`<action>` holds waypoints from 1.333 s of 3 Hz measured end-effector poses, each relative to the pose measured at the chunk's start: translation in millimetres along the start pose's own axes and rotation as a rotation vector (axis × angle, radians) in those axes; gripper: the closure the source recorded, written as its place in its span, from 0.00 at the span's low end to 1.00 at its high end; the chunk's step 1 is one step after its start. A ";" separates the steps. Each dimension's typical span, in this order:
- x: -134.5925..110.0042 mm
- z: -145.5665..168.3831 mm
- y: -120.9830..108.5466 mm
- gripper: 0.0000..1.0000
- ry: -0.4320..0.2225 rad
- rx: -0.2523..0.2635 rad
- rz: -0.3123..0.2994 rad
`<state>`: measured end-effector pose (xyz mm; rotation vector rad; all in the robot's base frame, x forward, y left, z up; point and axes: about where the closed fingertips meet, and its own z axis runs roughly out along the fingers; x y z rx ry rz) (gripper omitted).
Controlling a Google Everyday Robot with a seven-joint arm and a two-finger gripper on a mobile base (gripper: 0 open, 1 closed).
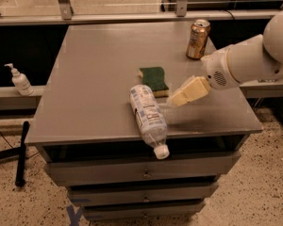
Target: Move sponge near blue plastic bottle
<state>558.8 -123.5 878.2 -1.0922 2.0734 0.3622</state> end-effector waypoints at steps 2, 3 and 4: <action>35.3 -95.4 -43.1 0.00 -0.057 0.190 -0.033; 34.6 -95.0 -42.7 0.00 -0.057 0.189 -0.033; 27.9 -99.6 -54.6 0.00 -0.081 0.162 -0.088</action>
Offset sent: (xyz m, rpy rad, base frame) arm -0.0392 -0.1696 0.0718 -0.0328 -0.2759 -0.1747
